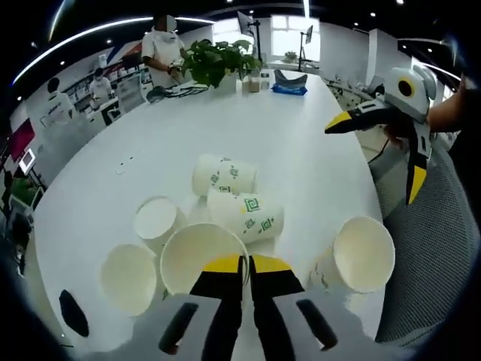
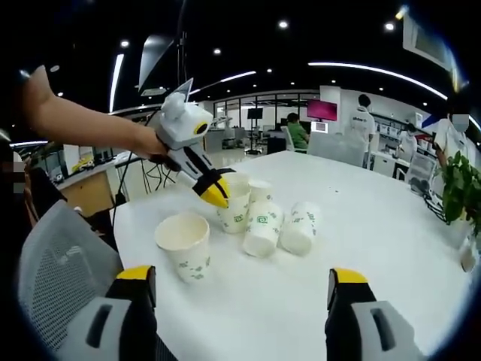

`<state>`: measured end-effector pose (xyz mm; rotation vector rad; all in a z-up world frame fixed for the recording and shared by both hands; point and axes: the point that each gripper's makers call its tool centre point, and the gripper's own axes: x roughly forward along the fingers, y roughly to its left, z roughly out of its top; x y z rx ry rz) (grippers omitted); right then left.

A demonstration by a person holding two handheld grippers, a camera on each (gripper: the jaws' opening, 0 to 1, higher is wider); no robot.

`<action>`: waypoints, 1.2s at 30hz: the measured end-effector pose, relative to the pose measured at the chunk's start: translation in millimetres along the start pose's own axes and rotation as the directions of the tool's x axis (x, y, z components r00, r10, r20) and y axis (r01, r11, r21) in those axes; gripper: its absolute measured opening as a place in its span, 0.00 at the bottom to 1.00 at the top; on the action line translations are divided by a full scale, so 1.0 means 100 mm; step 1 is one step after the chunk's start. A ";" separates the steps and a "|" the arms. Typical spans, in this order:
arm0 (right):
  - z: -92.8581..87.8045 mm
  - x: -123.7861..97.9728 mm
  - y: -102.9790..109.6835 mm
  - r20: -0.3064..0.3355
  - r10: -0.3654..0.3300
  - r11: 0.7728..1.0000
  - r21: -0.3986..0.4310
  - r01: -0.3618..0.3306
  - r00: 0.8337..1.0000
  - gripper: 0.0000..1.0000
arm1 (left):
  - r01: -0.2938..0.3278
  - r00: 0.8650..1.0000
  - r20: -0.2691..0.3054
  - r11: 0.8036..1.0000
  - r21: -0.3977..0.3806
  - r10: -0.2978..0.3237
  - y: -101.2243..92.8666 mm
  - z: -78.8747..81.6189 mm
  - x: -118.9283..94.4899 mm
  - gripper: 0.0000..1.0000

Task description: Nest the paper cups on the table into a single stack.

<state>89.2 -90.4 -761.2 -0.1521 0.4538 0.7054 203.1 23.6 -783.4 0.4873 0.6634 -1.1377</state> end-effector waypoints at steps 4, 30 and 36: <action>-0.01 0.00 -0.01 0.001 -0.001 1.000 0.000 0.001 1.000 0.96 | 0.000 1.000 -0.003 1.000 -0.002 0.000 -0.02 0.00 -0.02 0.00; 0.03 -0.01 0.02 0.004 -0.001 1.000 -0.008 0.001 1.000 0.95 | -0.013 0.999 -0.040 0.999 0.044 0.015 -0.21 -0.09 -0.34 0.00; 0.02 -0.01 0.02 0.003 0.000 1.000 -0.010 0.000 1.000 0.94 | -0.007 0.999 -0.043 0.998 0.061 0.010 -0.26 -0.07 -0.42 0.00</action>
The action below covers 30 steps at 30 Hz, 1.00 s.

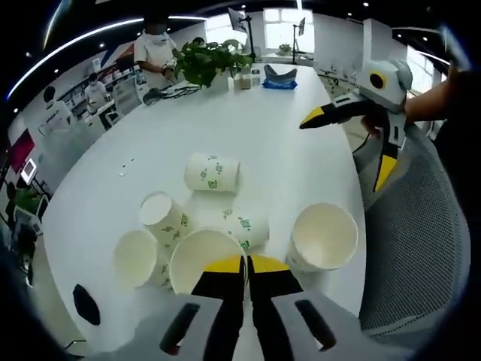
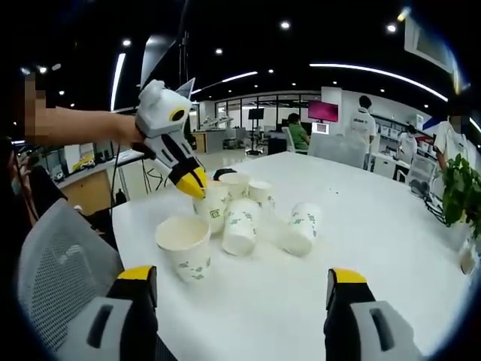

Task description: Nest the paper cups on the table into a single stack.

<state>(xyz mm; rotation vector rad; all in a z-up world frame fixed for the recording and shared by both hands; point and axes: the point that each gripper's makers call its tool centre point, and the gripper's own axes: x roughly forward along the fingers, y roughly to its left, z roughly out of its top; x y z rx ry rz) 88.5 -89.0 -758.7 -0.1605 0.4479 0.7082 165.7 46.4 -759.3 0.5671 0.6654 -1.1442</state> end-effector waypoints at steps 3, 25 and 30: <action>0.00 0.00 -0.01 0.001 0.000 1.000 0.002 0.000 1.000 0.94 | 0.006 1.000 -0.004 1.000 0.005 -0.006 -0.02 0.02 -0.04 0.00; 0.01 0.00 0.01 0.006 0.006 1.000 0.001 -0.006 1.000 0.94 | -0.001 1.000 0.010 0.998 0.055 0.001 -0.15 0.33 -0.45 0.00; 0.04 -0.01 -0.01 0.024 -0.003 1.000 0.005 0.003 1.000 0.97 | 0.003 1.000 0.017 0.998 0.065 -0.005 -0.19 0.45 -0.55 0.00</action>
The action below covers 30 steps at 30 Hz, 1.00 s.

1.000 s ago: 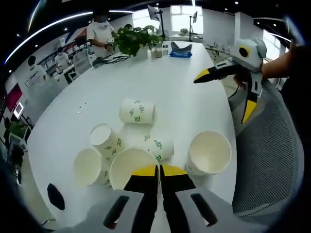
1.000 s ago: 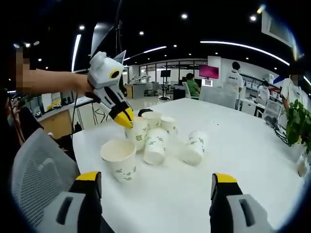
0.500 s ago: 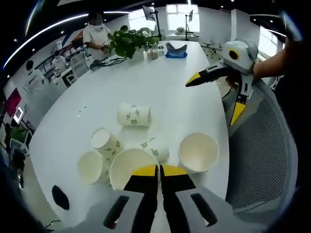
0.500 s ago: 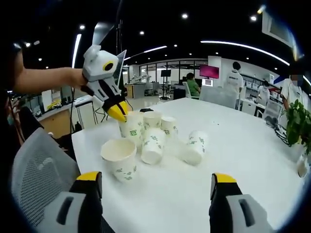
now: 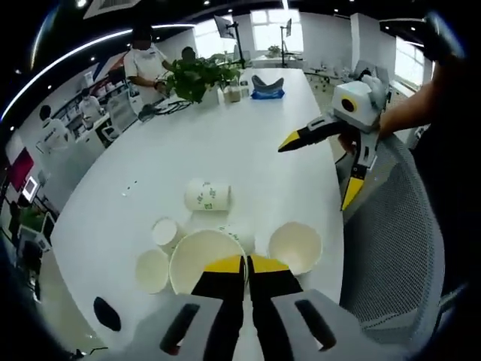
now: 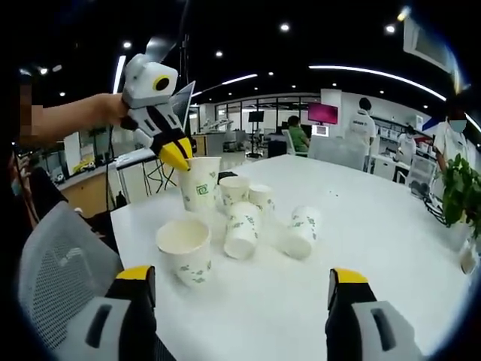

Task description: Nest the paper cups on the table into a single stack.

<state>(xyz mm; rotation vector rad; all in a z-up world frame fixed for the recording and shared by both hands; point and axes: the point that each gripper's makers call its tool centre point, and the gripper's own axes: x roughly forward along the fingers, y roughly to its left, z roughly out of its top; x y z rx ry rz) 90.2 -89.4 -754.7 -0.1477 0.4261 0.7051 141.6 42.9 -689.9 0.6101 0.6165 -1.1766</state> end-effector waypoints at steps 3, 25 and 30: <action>0.01 0.00 -0.01 0.002 -0.003 1.000 0.005 0.003 1.000 0.97 | 0.009 1.000 0.003 1.000 0.017 -0.009 -0.03 0.06 -0.03 0.00; 0.00 0.00 0.04 -0.008 0.005 1.000 0.002 -0.005 1.000 0.96 | 0.107 0.994 0.017 0.990 0.091 -0.109 -0.51 0.33 -0.11 0.00; -0.01 0.00 0.04 -0.011 0.007 1.000 0.000 -0.007 1.000 0.96 | 0.118 0.993 0.013 0.988 0.094 -0.120 -0.60 0.33 -0.04 0.00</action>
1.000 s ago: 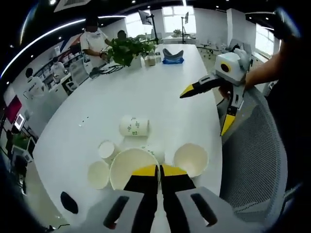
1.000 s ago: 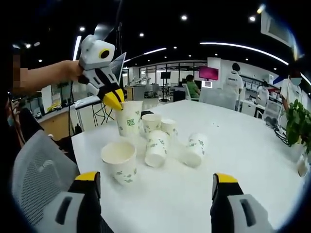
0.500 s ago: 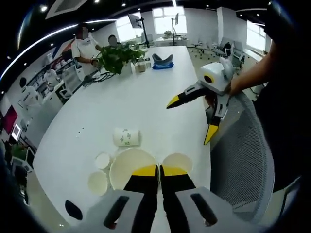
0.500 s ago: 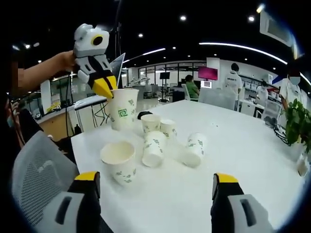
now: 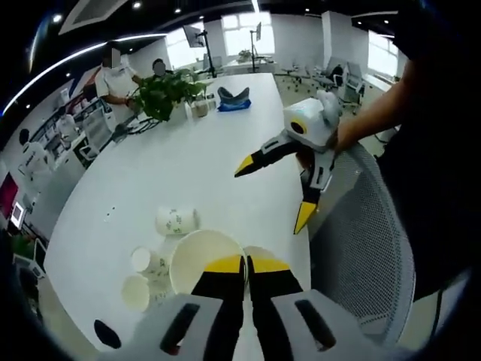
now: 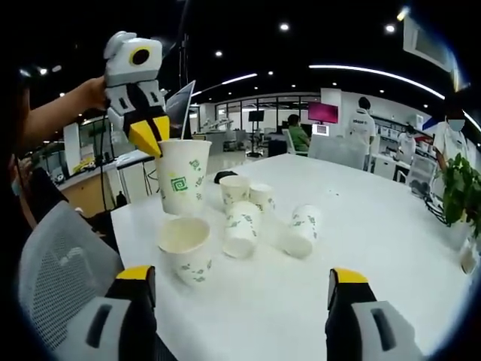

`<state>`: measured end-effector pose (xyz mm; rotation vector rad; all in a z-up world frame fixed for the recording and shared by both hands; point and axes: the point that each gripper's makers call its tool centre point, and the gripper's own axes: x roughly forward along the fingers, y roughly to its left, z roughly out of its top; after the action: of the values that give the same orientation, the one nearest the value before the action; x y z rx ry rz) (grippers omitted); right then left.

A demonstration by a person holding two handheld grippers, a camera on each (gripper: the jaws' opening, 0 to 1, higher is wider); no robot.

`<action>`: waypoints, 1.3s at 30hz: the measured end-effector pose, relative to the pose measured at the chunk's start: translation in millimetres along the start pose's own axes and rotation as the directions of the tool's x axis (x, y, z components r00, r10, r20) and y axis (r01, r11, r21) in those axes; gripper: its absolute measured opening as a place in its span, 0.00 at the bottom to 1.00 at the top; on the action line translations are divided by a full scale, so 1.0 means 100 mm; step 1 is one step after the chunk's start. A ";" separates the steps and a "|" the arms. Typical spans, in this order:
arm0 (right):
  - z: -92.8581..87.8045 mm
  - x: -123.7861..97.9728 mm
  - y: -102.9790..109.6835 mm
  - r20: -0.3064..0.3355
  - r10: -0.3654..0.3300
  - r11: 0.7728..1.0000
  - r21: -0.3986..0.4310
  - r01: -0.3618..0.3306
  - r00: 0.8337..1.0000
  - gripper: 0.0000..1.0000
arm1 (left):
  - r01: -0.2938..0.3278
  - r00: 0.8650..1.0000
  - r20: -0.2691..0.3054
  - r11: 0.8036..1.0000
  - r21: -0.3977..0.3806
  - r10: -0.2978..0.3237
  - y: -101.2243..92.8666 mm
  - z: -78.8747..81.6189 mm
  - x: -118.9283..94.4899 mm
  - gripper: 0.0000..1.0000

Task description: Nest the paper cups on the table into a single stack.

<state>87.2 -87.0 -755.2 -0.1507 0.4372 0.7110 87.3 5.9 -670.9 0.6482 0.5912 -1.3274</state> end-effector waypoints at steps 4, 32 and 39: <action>-0.01 0.00 -0.03 -0.001 -0.004 1.000 0.002 0.004 1.000 0.96 | 0.021 1.000 -0.002 1.000 -0.001 -0.021 -0.04 -0.05 0.05 0.00; -0.04 0.01 -0.04 -0.015 -0.009 1.000 -0.005 0.009 1.000 0.94 | 0.068 0.996 -0.063 0.998 0.000 -0.068 -0.18 -0.30 0.49 0.00; -0.05 0.01 -0.03 -0.018 -0.006 1.000 -0.006 0.006 1.000 0.94 | 0.091 0.993 -0.076 0.996 0.001 -0.091 -0.23 -0.34 0.57 0.00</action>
<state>88.2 -90.4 -759.7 -0.1645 0.4515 0.7053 72.3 -10.6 -737.3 0.6839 0.6864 -1.3941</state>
